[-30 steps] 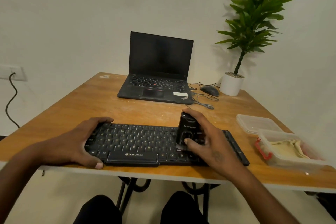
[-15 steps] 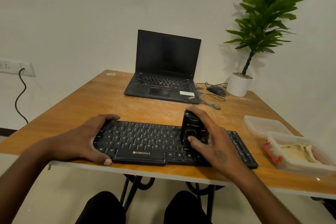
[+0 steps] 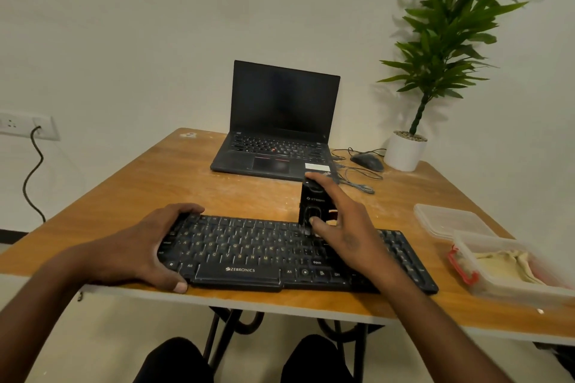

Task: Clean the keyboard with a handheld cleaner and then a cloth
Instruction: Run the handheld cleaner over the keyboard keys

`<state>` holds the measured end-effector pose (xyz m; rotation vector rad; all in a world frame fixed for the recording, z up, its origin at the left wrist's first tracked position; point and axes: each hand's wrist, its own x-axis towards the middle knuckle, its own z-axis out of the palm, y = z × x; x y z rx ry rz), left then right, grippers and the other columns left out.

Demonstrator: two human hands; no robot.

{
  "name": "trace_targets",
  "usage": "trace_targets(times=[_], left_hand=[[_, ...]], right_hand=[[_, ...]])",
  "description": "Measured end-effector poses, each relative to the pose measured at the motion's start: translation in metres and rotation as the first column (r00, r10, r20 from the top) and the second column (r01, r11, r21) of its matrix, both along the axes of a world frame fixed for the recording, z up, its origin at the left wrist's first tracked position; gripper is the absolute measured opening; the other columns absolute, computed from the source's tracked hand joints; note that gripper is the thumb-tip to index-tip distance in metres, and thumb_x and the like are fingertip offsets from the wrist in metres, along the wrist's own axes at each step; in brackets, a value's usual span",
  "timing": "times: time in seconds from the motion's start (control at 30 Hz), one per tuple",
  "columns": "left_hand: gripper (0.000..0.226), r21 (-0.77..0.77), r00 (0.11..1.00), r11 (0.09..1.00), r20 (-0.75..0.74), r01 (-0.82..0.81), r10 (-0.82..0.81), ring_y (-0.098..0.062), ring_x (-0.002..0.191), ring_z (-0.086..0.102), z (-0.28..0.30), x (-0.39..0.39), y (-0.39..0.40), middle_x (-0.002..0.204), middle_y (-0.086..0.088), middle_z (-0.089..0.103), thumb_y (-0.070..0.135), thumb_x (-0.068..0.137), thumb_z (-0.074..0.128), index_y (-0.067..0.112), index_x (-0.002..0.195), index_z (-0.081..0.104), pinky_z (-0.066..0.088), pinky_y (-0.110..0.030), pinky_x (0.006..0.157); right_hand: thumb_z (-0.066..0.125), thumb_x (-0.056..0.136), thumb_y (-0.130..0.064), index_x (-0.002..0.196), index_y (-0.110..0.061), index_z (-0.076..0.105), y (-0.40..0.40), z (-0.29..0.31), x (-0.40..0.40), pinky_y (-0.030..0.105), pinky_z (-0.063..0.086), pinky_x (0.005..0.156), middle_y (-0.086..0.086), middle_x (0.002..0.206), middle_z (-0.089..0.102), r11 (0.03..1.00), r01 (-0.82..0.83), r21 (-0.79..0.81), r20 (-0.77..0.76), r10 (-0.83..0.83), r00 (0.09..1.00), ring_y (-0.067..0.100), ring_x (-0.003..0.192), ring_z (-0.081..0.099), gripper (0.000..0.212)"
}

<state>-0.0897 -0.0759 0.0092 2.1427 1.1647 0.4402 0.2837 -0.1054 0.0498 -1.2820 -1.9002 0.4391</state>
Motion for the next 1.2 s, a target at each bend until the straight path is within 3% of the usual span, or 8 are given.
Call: trace_targets(times=[0.2,0.4,0.47,0.6,0.7,0.83,1.07,1.2], left_hand=[[0.124,0.023,1.0,1.0,-0.004,-0.003,0.003,0.016,0.128,0.041,-0.003,-0.001,0.001,0.143,0.037,0.032,0.078,0.048,0.092,0.066,0.146,0.017,0.044,-0.023,0.108],[0.123,0.02,1.0,1.0,0.005,-0.006,0.006,0.014,0.129,0.041,-0.005,-0.003,0.003,0.143,0.039,0.033,0.075,0.049,0.093,0.068,0.146,0.017,0.044,-0.025,0.109],[0.124,0.016,1.0,1.0,0.003,-0.004,0.004,0.014,0.129,0.041,-0.006,-0.003,0.003,0.143,0.039,0.032,0.074,0.05,0.093,0.068,0.146,0.017,0.045,-0.026,0.109],[0.125,0.015,1.0,1.0,-0.019,-0.002,0.002,0.018,0.126,0.039,-0.003,-0.001,0.002,0.143,0.04,0.03,0.078,0.048,0.091,0.067,0.146,0.016,0.044,-0.02,0.104],[0.125,0.014,1.0,1.0,-0.018,0.0,0.0,0.016,0.127,0.041,-0.002,0.0,0.0,0.145,0.037,0.03,0.076,0.049,0.092,0.067,0.146,0.015,0.046,-0.022,0.105],[0.123,0.02,1.0,1.0,-0.012,-0.001,0.002,0.015,0.128,0.041,-0.001,-0.001,0.0,0.144,0.038,0.031,0.074,0.05,0.093,0.068,0.145,0.016,0.045,-0.023,0.107],[0.121,0.02,1.0,1.0,-0.001,-0.003,0.003,0.016,0.129,0.04,-0.002,-0.001,0.0,0.141,0.042,0.03,0.078,0.048,0.091,0.071,0.143,0.015,0.044,-0.021,0.105],[0.123,0.015,1.0,1.0,0.006,-0.007,0.007,0.015,0.13,0.039,-0.004,-0.001,0.001,0.142,0.04,0.03,0.075,0.048,0.092,0.069,0.145,0.016,0.042,-0.019,0.104]], right_hand=[[0.066,0.093,-0.007,0.144,-0.052,0.036,-0.003,0.0,-0.002,0.02,0.058,0.072,-0.006,0.125,0.059,1.0,0.013,-0.023,-0.033,-0.014,0.999,0.005,0.099,0.063,0.074],[0.068,0.092,-0.009,0.139,-0.059,0.04,-0.07,-0.002,-0.001,0.033,0.062,0.073,-0.038,0.115,0.056,0.992,-0.098,-0.074,-0.147,0.087,0.985,0.009,0.106,0.063,0.074],[0.069,0.091,-0.009,0.139,-0.058,0.041,-0.077,-0.004,-0.001,0.042,0.062,0.077,-0.036,0.117,0.057,0.993,-0.091,-0.07,-0.136,0.081,0.987,0.022,0.104,0.063,0.074],[0.066,0.093,-0.006,0.139,-0.058,0.041,-0.058,-0.003,-0.002,0.021,0.059,0.069,-0.023,0.113,0.06,0.996,-0.053,-0.076,-0.137,0.042,0.99,-0.005,0.103,0.062,0.074],[0.064,0.094,-0.006,0.142,-0.055,0.038,-0.027,-0.002,-0.004,0.029,0.062,0.07,-0.015,0.116,0.06,0.999,-0.026,-0.047,-0.089,0.022,0.996,0.006,0.094,0.067,0.073],[0.066,0.092,-0.006,0.146,-0.047,0.036,0.004,0.004,-0.011,0.019,0.055,0.068,-0.003,0.123,0.06,1.0,0.02,-0.008,0.008,-0.02,1.0,0.005,0.098,0.062,0.074],[0.065,0.093,-0.005,0.139,-0.059,0.039,-0.042,0.0,-0.01,0.025,0.061,0.069,-0.019,0.12,0.059,0.996,-0.041,-0.08,-0.098,0.033,0.995,-0.001,0.102,0.064,0.075],[0.069,0.092,-0.011,0.139,-0.06,0.04,-0.083,-0.002,-0.007,0.055,0.059,0.074,-0.036,0.121,0.057,0.991,-0.097,-0.09,-0.085,0.089,0.992,0.044,0.101,0.062,0.073]])
